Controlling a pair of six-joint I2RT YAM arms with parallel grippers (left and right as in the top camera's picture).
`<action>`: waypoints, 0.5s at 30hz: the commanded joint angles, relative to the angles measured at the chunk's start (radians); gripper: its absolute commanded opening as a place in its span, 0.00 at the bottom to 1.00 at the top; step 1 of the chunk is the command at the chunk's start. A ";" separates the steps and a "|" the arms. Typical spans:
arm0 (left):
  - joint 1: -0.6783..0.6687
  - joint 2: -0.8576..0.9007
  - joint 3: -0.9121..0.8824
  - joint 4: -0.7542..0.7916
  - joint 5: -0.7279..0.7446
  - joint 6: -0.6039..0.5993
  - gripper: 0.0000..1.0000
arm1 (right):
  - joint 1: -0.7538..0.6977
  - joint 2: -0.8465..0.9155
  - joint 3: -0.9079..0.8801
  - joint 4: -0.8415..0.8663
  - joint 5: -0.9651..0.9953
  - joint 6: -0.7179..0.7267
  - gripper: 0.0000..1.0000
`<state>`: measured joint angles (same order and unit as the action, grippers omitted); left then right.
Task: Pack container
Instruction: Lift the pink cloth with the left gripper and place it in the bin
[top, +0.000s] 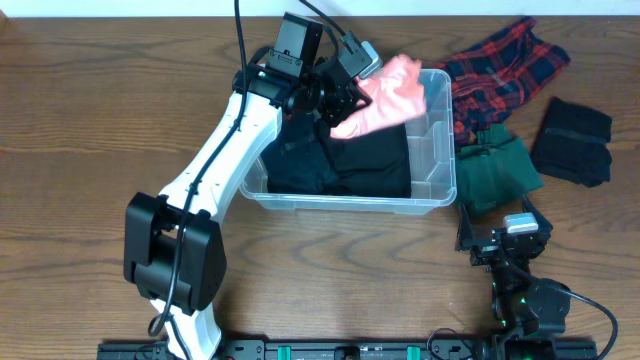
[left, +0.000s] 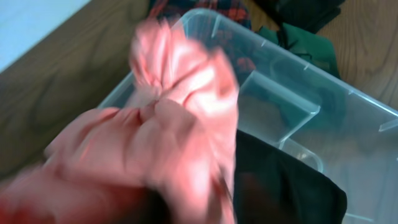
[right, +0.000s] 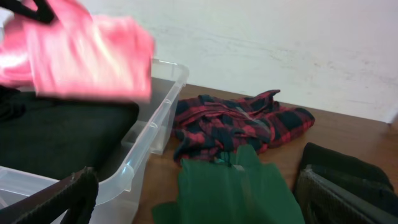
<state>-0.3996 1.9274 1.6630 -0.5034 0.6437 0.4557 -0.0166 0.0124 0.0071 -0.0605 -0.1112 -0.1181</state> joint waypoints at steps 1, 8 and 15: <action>0.026 -0.023 0.021 0.008 0.019 -0.116 0.89 | -0.013 -0.005 -0.002 -0.003 0.003 -0.010 0.99; 0.155 -0.165 0.039 -0.027 0.019 -0.353 0.98 | -0.013 -0.005 -0.002 -0.003 0.003 -0.011 0.99; 0.249 -0.196 0.029 -0.284 -0.005 -0.524 0.98 | -0.013 -0.005 -0.002 -0.003 0.003 -0.011 0.99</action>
<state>-0.1524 1.7157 1.6890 -0.7311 0.6506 0.0471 -0.0166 0.0124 0.0071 -0.0601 -0.1116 -0.1181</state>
